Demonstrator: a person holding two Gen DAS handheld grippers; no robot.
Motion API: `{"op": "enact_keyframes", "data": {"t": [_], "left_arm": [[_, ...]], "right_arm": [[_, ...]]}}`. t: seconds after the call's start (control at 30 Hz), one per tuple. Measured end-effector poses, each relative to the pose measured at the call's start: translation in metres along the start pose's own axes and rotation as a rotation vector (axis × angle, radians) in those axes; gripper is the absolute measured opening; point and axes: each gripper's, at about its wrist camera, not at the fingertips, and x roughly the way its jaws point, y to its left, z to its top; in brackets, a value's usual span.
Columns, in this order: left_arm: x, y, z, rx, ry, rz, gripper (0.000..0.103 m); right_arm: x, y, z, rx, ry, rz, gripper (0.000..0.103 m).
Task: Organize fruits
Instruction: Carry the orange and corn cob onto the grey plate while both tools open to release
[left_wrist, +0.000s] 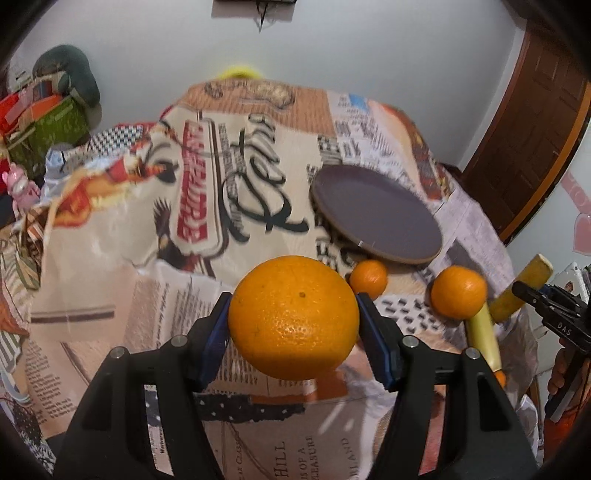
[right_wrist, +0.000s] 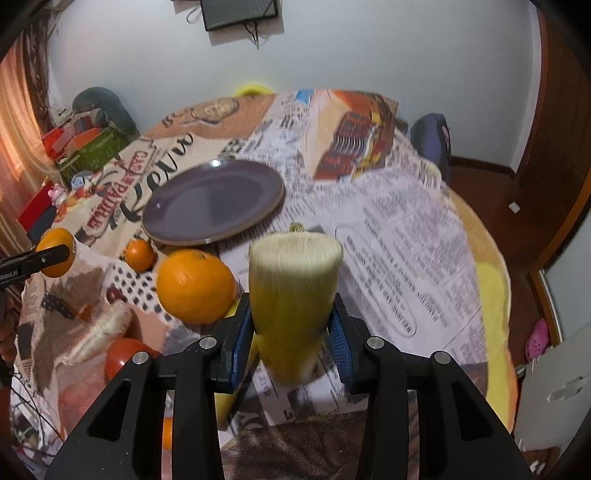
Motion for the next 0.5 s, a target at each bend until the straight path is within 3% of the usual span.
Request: {"op": "enact_keyframes", "data": {"t": [0.5], "left_arm": [[-0.036,-0.03,0.043,0.054,-0.141,-0.02,0.064]], "right_arm": [[-0.027,0.02,0.044,-0.064,-0.145,0.024,0.035]]}}
